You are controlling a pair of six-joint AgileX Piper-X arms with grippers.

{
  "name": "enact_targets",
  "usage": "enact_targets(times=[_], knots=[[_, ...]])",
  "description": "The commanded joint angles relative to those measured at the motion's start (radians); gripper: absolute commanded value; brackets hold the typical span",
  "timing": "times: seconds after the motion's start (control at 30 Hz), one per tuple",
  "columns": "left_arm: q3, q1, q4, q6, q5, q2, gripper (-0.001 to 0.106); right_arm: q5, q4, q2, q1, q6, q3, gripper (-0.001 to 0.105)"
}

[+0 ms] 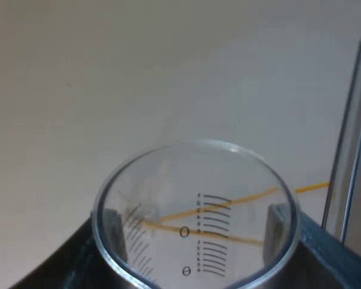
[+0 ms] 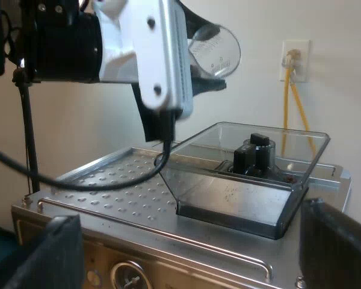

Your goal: Pour the beans into the coffee machine

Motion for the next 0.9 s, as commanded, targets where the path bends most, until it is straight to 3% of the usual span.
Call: enact_targets(times=[0.03,0.47,0.63,0.9], knots=[[-0.006,-0.006,-0.02,0.145,-0.018,-0.006,0.028,-0.01,-0.012,-0.007,0.002,-0.001,-0.014,0.078],[-0.006,-0.006,-0.02,0.546,-0.01,-0.006,0.028,-0.01,-0.012,-0.007,0.002,-0.001,-0.014,0.078],[-0.006,-0.006,-0.02,0.692,0.039,-0.006,0.028,-0.01,-0.012,-0.007,0.002,-0.001,-0.014,0.078],[-0.006,-0.006,-0.02,0.776,0.058,-0.006,0.028,-0.01,-0.012,-0.007,0.002,-0.001,-0.014,0.078]])
